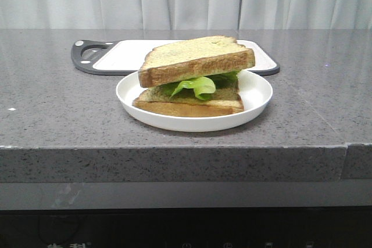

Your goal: Left arm grabs bread, right arm adds lettuce

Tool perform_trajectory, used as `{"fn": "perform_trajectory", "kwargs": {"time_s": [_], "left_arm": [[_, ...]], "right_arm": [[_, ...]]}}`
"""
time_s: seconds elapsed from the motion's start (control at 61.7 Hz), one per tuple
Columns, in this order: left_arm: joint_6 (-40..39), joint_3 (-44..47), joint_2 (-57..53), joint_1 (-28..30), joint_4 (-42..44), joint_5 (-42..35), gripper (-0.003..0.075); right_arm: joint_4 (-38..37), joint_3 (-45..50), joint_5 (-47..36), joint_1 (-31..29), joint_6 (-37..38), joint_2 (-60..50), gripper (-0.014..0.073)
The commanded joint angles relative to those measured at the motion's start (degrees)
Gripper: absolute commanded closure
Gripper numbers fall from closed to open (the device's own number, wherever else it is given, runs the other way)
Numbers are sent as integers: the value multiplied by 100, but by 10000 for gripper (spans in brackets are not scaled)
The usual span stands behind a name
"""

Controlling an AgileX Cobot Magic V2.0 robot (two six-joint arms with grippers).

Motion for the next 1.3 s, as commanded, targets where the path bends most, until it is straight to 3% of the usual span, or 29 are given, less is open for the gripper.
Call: {"fn": "perform_trajectory", "kwargs": {"time_s": [0.0, 0.373, 0.713, 0.972, 1.118, 1.28], "left_arm": [[-49, -142, 21, 18, 44, -419, 741], [-49, 13, -187, 89, 52, -590, 741], [-49, 2488, -1965, 1157, -1003, -3293, 741], [-49, 4087, -2962, 1334, -1207, -4738, 741], [-49, 4552, -3254, 1334, -1186, -5227, 741], [-49, 4540, -3242, 1322, -844, -5089, 741]], "right_arm": [[80, -142, -319, -31, -18, 15, 661], [80, -142, -319, -31, -18, 15, 661], [87, -142, -319, -31, -18, 15, 661], [87, -142, -319, -31, -18, 15, 661], [87, -142, -319, -31, -18, 15, 661], [86, -142, -298, -31, -18, 22, 661]]}}
